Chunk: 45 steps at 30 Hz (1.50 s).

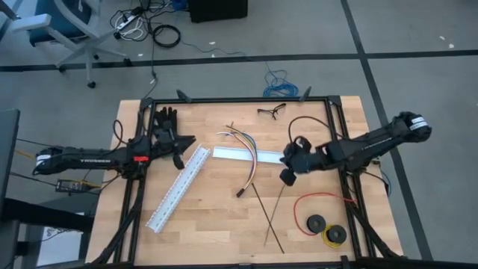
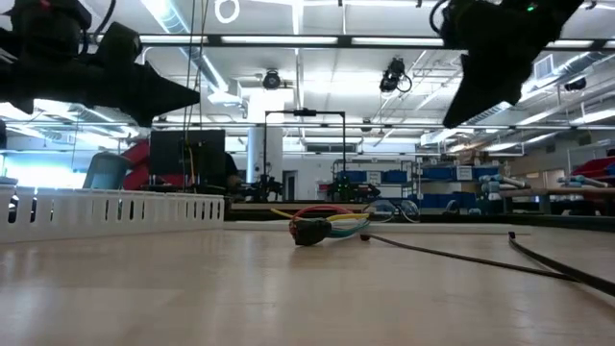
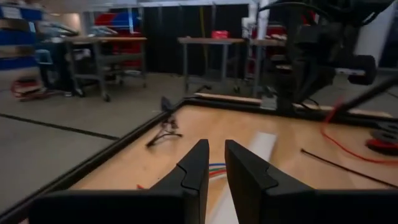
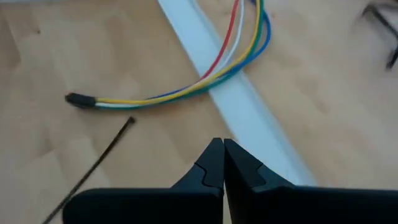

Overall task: Ziptie cables
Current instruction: Wrap the cables together using a black zip tie

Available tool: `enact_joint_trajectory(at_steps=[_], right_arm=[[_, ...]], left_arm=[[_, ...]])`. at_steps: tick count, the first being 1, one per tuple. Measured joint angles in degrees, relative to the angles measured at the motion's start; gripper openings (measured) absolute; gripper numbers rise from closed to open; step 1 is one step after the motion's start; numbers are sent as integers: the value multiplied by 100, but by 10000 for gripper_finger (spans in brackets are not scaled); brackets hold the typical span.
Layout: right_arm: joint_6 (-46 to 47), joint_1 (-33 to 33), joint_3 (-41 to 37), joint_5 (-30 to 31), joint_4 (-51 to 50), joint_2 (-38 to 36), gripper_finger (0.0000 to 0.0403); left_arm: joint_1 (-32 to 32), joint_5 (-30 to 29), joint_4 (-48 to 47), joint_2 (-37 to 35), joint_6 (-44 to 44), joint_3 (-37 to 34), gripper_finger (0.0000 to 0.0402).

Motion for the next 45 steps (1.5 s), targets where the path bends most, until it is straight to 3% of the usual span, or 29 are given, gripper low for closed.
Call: enact_joint_trajectory(at_steps=[11,20,30,45], right_arm=[[3234,1460,145,330,-331,908,0],[5765,1847,1746,-375,-2588,2483,0],[6094,1479,2055,-499,-2034,3170,9],[6347,920,2050,-1063,-2255,3428,95]], left_arm=[[-801,3,-124,1139,274,541,62],[-1183,3,307,1952,69,560,62],[-1369,1,649,2289,56,558,62],[-1640,4,1449,3205,82,556,62]])
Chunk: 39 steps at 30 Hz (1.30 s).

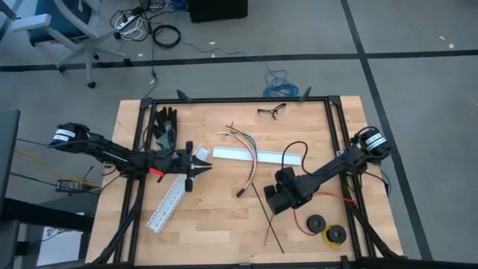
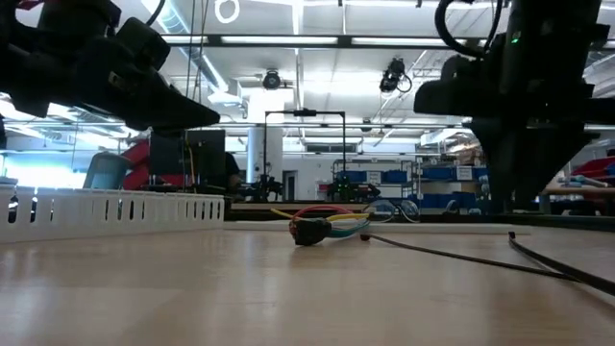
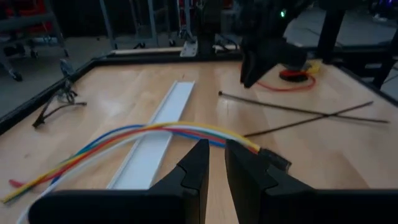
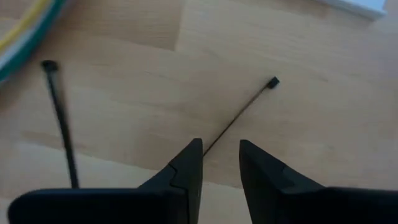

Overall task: Ziptie cables
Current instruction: Wrap the cables together using a black zip tie

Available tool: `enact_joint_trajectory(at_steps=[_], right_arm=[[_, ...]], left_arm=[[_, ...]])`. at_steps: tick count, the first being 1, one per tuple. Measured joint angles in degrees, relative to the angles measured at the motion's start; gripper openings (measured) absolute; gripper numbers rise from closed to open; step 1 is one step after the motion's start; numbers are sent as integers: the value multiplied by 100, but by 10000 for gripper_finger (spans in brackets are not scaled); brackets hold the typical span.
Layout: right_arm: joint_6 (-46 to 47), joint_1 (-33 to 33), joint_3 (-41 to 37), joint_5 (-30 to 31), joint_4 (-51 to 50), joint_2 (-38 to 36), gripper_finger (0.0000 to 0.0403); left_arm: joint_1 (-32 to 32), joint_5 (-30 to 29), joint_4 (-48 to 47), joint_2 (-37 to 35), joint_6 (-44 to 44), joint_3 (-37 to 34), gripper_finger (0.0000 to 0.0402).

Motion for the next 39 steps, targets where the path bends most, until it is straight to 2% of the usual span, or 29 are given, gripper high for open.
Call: enact_joint_trajectory(at_steps=[6,12,17,21,26,33,36,39], right_arm=[[168,-177,0,-166,46,302,95],[98,-363,24,-632,-12,664,79],[-347,-348,31,-389,170,777,15],[-390,-249,9,-33,162,708,2],[-353,-52,-21,1043,177,431,0],[-632,334,-9,2753,466,28,0],[-1197,352,-12,3301,867,-7,0],[-1941,255,-11,3816,1409,-21,0]], left_arm=[[0,0,393,339,-2,-2,62],[-28,0,455,464,-15,-2,62],[-28,0,554,466,-24,-2,62],[-28,-2,580,466,28,-2,62],[-17,-94,574,466,395,-2,62],[22,-128,932,468,-12,-3,62],[22,-113,1281,555,-22,54,62],[54,201,1583,870,-11,215,62]])
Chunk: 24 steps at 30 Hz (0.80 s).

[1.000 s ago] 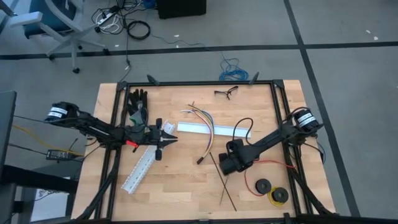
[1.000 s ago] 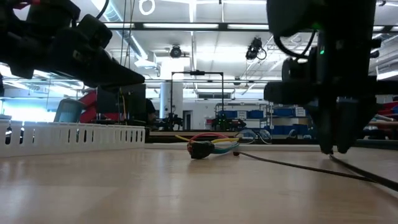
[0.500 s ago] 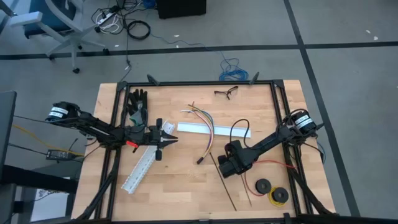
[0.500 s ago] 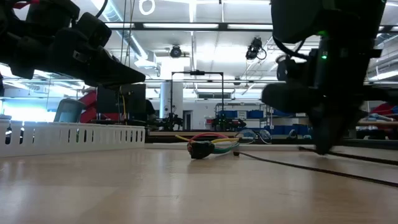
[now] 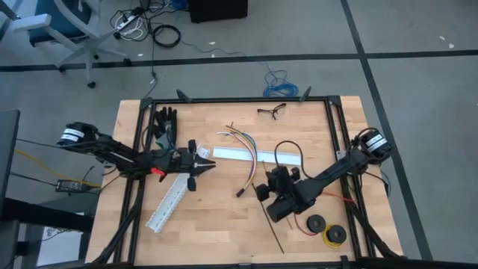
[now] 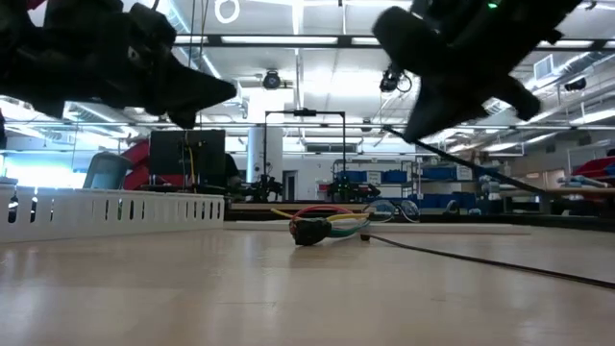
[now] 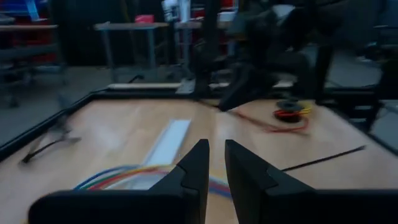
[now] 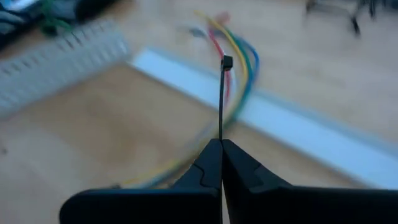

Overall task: Ziptie cables
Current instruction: Wrap the cables together using a black zip tie

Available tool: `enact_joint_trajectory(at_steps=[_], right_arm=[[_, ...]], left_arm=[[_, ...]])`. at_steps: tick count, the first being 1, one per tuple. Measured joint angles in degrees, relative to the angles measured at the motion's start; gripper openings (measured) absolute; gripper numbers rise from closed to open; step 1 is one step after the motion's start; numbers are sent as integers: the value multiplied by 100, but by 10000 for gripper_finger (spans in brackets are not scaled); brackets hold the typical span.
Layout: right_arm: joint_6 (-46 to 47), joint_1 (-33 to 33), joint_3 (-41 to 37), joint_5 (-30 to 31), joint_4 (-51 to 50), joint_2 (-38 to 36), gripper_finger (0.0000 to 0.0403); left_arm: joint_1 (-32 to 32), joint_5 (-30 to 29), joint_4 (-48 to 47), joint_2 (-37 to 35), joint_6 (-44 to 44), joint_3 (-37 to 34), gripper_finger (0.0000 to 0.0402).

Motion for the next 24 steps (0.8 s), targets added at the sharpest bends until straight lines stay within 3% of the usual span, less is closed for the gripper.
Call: enact_joint_trajectory(at_steps=[5,14,19,24], right_arm=[[-1370,-326,0,416,859,-8,0],[-3787,-909,4,-36,1956,-373,0],[-4742,-1395,-427,-642,2567,-848,0],[-6010,-2070,-1651,-1857,4926,-1401,0]], left_arm=[[158,464,507,982,-145,530,62],[794,1669,2060,2611,-838,1262,62],[1199,2200,2605,2939,-1256,1259,62],[1535,2400,2595,2941,-1324,1259,62]])
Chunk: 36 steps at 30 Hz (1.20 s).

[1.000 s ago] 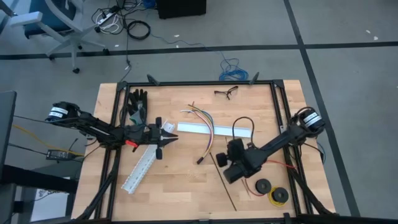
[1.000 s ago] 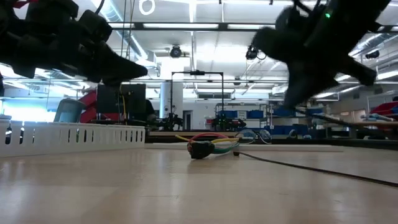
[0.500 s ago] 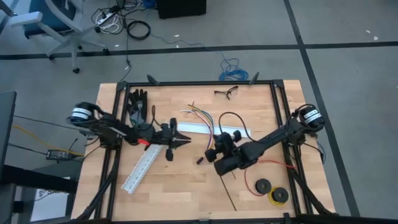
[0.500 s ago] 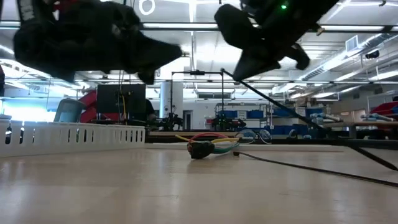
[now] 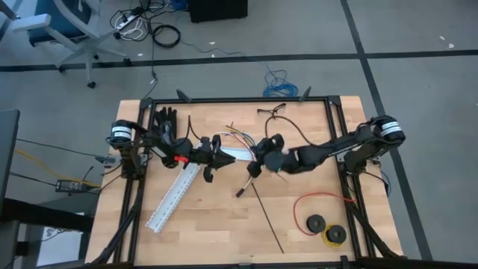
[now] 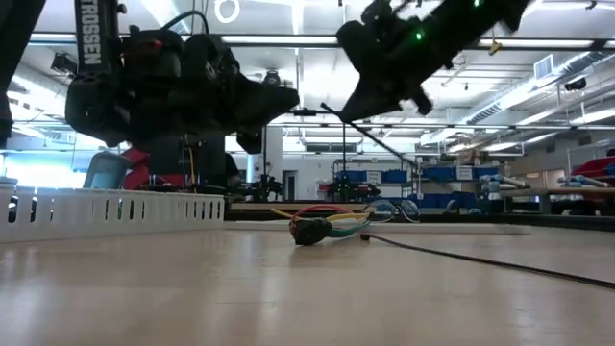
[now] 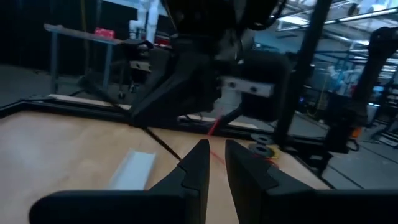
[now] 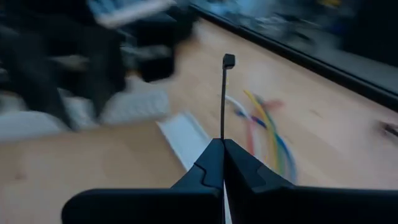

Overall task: Ziptie cables
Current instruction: Wrap the cables together using a black zip tie

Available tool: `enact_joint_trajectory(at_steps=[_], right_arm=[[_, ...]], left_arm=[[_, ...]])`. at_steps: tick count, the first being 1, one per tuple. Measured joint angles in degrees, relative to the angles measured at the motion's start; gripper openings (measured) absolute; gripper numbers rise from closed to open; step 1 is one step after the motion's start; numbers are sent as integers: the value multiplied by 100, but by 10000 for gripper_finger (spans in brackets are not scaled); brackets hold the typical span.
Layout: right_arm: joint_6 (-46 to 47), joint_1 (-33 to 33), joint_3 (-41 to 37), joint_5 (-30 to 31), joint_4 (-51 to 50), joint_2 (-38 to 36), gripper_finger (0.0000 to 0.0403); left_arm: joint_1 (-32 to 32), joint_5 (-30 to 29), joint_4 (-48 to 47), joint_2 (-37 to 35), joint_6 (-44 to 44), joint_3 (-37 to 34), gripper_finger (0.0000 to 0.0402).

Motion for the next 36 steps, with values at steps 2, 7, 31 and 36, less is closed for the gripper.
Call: enact_joint_trajectory(at_steps=[2,7,31,36], right_arm=[[-475,-310,-513,-670,1186,-154,0],[-982,-932,-1197,-1912,2889,-205,0],[-1570,-1223,-1157,-3039,3696,97,0],[-1591,-1188,-1157,-3034,3715,98,0]], left_arm=[[131,-3,-76,-4,4,0,62],[388,-42,-83,-4,-9,23,62],[507,245,16,-4,303,657,62],[618,331,66,-166,173,258,62]])
